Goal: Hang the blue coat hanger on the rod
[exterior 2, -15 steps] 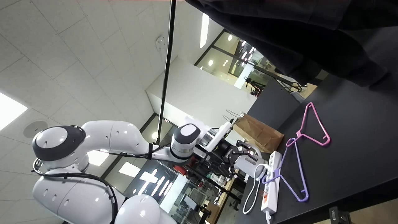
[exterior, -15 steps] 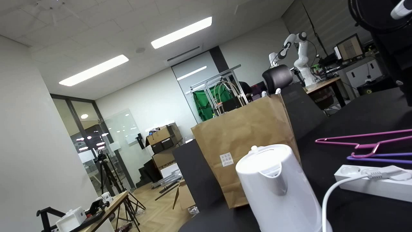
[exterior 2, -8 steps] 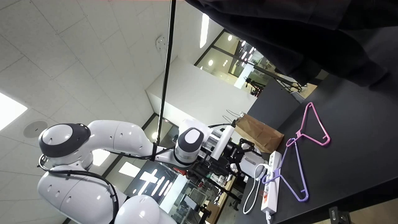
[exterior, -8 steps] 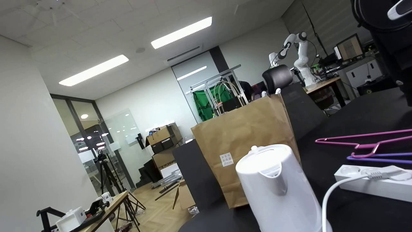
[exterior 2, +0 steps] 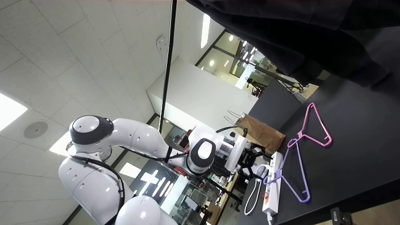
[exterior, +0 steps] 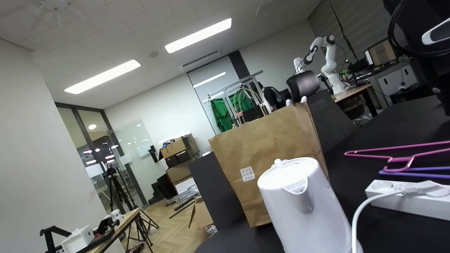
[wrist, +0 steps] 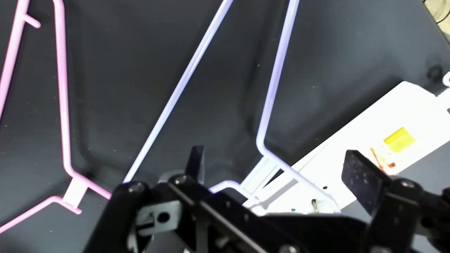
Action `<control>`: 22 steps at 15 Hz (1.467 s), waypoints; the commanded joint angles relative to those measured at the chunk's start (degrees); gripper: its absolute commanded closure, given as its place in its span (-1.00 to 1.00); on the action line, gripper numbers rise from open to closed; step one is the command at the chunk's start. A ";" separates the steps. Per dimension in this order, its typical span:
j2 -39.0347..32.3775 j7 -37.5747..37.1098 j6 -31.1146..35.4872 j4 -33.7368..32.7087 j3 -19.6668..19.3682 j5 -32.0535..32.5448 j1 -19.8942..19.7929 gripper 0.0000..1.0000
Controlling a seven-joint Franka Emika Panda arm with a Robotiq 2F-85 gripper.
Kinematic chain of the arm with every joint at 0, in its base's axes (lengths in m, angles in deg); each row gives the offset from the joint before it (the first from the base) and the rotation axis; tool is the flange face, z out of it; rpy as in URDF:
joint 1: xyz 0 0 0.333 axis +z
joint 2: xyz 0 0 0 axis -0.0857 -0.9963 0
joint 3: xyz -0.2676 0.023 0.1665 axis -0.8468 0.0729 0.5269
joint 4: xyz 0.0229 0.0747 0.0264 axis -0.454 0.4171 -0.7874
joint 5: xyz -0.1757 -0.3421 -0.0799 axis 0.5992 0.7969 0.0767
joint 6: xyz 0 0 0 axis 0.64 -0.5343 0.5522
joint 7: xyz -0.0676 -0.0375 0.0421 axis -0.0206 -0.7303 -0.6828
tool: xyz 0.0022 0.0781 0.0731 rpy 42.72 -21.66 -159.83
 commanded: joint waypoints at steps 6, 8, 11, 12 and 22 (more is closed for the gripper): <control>-9.01 3.91 10.34 -1.46 6.43 -5.01 -2.24 -1.00; -10.62 3.94 12.21 -1.62 6.25 -4.66 -2.45 -1.00; -12.87 3.86 14.23 -2.13 5.69 -4.64 -2.65 -1.00; -13.38 -3.15 14.62 -1.95 3.59 4.10 -2.64 -1.00; -17.29 -12.51 14.40 -4.75 -1.72 20.82 -2.83 0.23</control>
